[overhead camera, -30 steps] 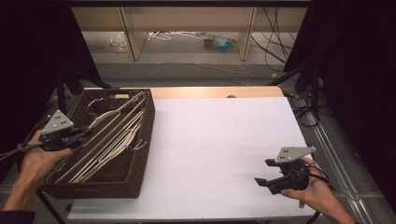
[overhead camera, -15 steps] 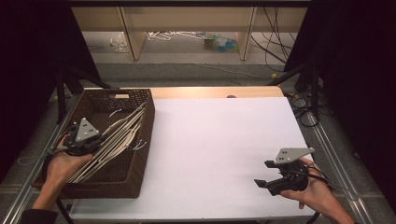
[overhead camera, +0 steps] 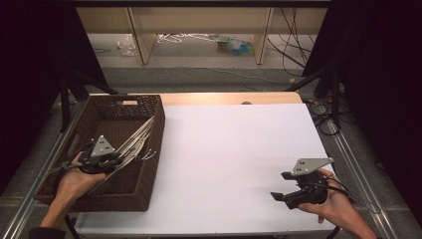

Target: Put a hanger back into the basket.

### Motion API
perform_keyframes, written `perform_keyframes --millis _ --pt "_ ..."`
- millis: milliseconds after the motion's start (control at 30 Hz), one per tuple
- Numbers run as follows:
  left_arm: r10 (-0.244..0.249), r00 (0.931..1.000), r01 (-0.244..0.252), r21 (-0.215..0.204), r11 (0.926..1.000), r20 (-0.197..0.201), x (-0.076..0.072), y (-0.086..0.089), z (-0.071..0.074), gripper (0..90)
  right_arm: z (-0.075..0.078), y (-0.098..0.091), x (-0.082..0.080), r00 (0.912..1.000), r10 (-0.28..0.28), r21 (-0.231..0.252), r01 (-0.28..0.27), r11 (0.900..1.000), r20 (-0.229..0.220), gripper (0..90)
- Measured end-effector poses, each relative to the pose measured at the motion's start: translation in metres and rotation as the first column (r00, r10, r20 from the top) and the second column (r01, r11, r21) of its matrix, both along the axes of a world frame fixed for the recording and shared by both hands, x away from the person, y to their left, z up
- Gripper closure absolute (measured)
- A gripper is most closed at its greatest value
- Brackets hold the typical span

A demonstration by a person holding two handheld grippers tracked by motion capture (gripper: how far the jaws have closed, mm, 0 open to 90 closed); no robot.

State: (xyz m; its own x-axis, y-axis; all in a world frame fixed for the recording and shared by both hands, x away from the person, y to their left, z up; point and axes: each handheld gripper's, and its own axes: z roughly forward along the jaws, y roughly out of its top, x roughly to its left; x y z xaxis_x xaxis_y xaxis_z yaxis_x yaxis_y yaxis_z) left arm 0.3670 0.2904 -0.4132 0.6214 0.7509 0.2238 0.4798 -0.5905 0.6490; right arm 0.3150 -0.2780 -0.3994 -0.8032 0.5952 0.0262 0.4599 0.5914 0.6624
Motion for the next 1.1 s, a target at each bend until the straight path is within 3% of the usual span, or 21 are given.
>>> perform_keyframes --millis 200,267,367,500,567,600,633,700,733,767,833,867,900,967,1033,1067,1100 --pt "-0.011 0.9999 0.011 -0.042 0.9990 -0.008 0.000 0.001 0.004 72.3 0.001 -0.001 0.000 1.0000 -0.003 0.001 0.003 1.0000 -0.004 25.6" --pt "-0.022 0.9997 0.022 -0.038 0.9990 -0.004 -0.002 -0.001 0.009 70.5 0.000 -0.001 0.000 1.0000 -0.001 0.000 0.001 1.0000 0.001 25.6" --pt "-0.028 0.9993 0.029 -0.042 0.9987 0.027 -0.006 -0.001 0.018 65.5 -0.001 -0.001 0.001 0.9999 -0.010 0.010 0.009 0.9999 0.012 25.6" --pt "-0.019 0.9978 0.025 -0.092 0.9954 0.064 -0.012 -0.003 0.030 59.1 -0.001 -0.001 0.001 0.9997 -0.017 0.012 0.016 0.9998 0.016 25.6" --pt "0.008 0.9963 0.007 -0.176 0.9844 0.085 -0.017 -0.009 0.031 55.3 -0.001 -0.001 0.001 0.9996 -0.026 0.018 0.025 0.9995 0.012 25.6" --pt "0.008 0.9963 0.007 -0.176 0.9844 0.085 -0.017 -0.009 0.031 53.6 -0.001 -0.001 0.001 0.9996 -0.026 0.018 0.025 0.9995 0.012 25.6" --pt "0.013 0.9956 0.008 -0.218 0.9759 0.093 -0.020 -0.014 0.031 51.8 -0.001 -0.001 0.001 0.9992 -0.035 0.025 0.034 0.9991 0.017 25.6" --pt "0.014 0.9944 0.011 -0.229 0.9734 0.104 -0.024 -0.019 0.033 47.2 -0.001 -0.002 0.002 0.9992 -0.033 0.025 0.033 0.9992 0.022 25.6" --pt "0.031 0.9933 0.000 -0.267 0.9636 0.112 -0.025 -0.024 0.032 45.6 0.000 -0.002 0.002 0.9994 -0.028 0.029 0.027 0.9992 0.018 25.5" --pt "0.037 0.9924 -0.004 -0.273 0.9620 0.117 -0.027 -0.026 0.034 43.8 0.000 -0.002 0.002 0.9992 -0.034 0.034 0.033 0.9989 0.019 25.4" --pt "0.045 0.9906 -0.003 -0.311 0.9503 0.129 -0.029 -0.031 0.036 40.9 0.001 -0.002 0.002 0.9983 -0.048 0.043 0.047 0.9980 0.033 25.4" --pt "0.045 0.9906 -0.003 -0.311 0.9503 0.129 -0.029 -0.031 0.036 39.8 0.000 -0.002 0.002 0.9968 -0.062 0.055 0.059 0.9967 0.050 25.3" --pt "0.048 0.9877 0.003 -0.329 0.9442 0.149 -0.031 -0.035 0.039 38.6 0.002 -0.003 0.002 0.9979 -0.056 0.051 0.054 0.9972 0.033 25.3" --pt "0.053 0.9849 0.009 -0.355 0.9349 0.165 -0.035 -0.040 0.041 37.7 0.002 -0.004 0.002 0.9962 -0.065 0.058 0.062 0.9964 0.058 25.2" --pt "0.051 0.9849 0.016 -0.383 0.9237 0.165 -0.038 -0.046 0.042 36.2 0.003 -0.004 0.002 0.9954 -0.072 0.075 0.067 0.9949 0.063 25.1" --pt "0.051 0.9849 0.016 -0.383 0.9237 0.165 -0.038 -0.046 0.042 35.5 0.003 -0.004 0.001 0.9950 -0.075 0.079 0.070 0.9944 0.065 25.0" --pt "0.038 0.9855 0.032 -0.400 0.9159 0.165 -0.041 -0.053 0.042 34.6 0.002 -0.004 0.001 0.9945 -0.081 0.084 0.075 0.9936 0.066 24.7"
